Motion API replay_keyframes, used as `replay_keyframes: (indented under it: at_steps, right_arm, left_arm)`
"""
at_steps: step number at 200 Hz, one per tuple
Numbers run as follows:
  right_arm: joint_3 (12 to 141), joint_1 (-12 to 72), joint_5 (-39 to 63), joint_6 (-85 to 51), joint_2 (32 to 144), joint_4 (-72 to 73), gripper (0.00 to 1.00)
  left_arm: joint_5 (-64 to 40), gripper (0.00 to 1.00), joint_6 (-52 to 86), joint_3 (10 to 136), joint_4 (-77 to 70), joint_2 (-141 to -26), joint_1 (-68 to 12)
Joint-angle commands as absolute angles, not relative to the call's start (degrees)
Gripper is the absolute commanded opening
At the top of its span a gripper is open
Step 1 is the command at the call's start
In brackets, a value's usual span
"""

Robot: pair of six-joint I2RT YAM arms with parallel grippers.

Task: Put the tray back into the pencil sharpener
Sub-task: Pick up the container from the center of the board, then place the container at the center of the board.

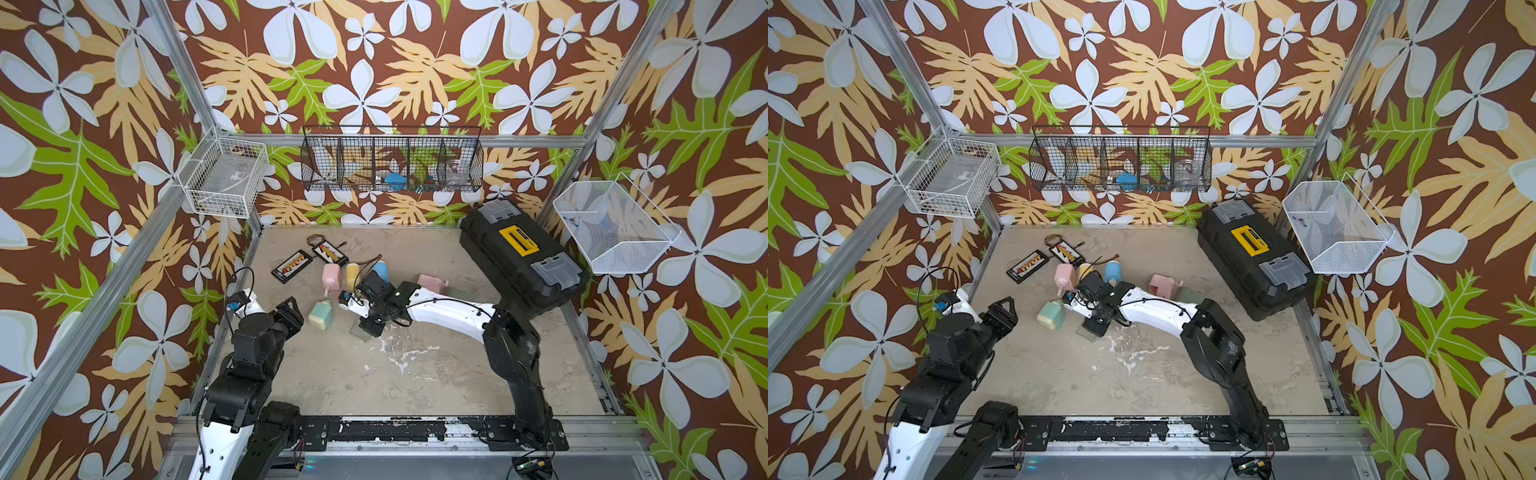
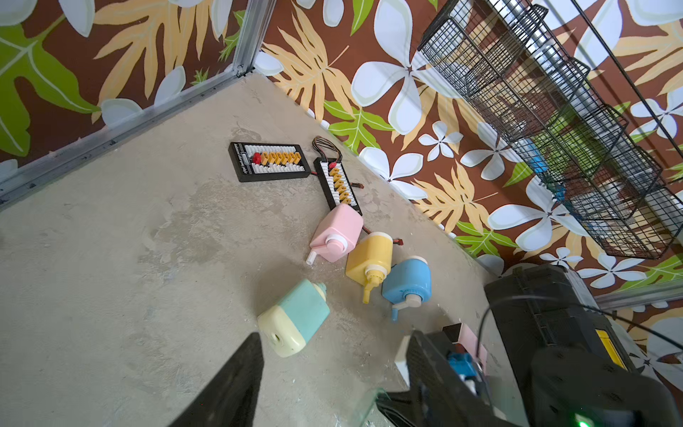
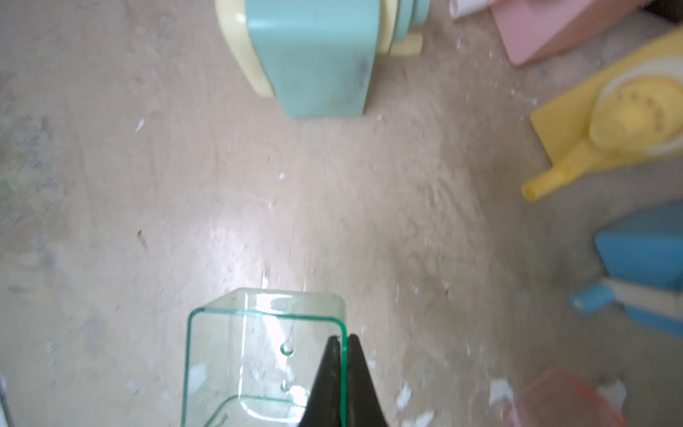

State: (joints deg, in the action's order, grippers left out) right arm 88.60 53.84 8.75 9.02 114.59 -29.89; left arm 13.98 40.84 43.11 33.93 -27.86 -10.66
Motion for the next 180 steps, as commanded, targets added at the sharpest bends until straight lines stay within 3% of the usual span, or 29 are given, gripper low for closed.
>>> replay_keyframes:
  at_steps: [1,50,128,156,180]
  right_arm:
    - [78.9,53.9,7.6,5.8,107.9,-25.9,0.0]
    - [58.7,53.9,2.6,-1.9,96.5,-19.4,0.0]
    - [59.0,53.9,2.1,-3.2,102.4,-19.8,0.02]
    - [60.1,53.9,1.9,-3.5,103.5,-20.9,0.1]
    - [61.3,53.9,1.7,-4.9,101.8,-22.3,0.28]
  left_arm:
    - [12.6,0.64,41.1,42.6,32.9,-28.5,-10.7]
    - [10.5,0.64,41.8,40.6,31.3,-30.0,-10.6]
    - [9.0,0.65,39.1,39.9,30.9,-30.2,-10.6]
    - [8.9,0.65,38.4,39.9,30.6,-31.1,-10.6]
    - [8.2,0.65,37.8,39.7,30.1,-32.0,-10.6]
